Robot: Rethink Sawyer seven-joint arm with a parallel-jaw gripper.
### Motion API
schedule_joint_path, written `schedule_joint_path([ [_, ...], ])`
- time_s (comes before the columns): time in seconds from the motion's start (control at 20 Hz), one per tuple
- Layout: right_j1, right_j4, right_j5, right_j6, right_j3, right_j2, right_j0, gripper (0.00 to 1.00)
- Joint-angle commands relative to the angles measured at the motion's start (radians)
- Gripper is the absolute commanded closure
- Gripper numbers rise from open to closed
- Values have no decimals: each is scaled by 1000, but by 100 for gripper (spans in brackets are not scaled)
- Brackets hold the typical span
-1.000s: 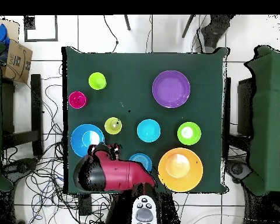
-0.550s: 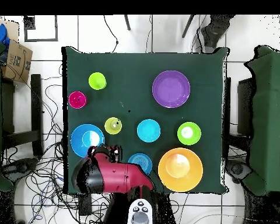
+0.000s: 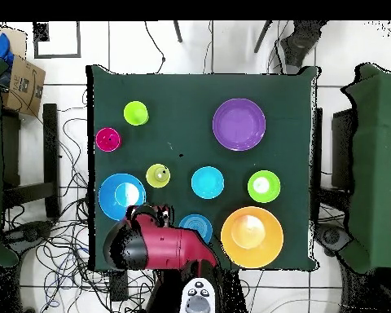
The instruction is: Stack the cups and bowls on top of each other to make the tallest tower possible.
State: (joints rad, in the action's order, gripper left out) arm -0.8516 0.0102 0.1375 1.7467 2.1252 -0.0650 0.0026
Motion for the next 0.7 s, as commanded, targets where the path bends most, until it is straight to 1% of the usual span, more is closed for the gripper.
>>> schedule_joint_path([
  [0.05, 64, 25, 115, 143, -40, 27, -9, 0],
  [0.25, 60, 22, 118, 150, -32, 11, 4, 0],
  [0.45, 97, 20, 78, 160, -37, -1, 10, 0],
  [0.7, 167, 22, -4, 181, -39, -10, 19, 0],
])
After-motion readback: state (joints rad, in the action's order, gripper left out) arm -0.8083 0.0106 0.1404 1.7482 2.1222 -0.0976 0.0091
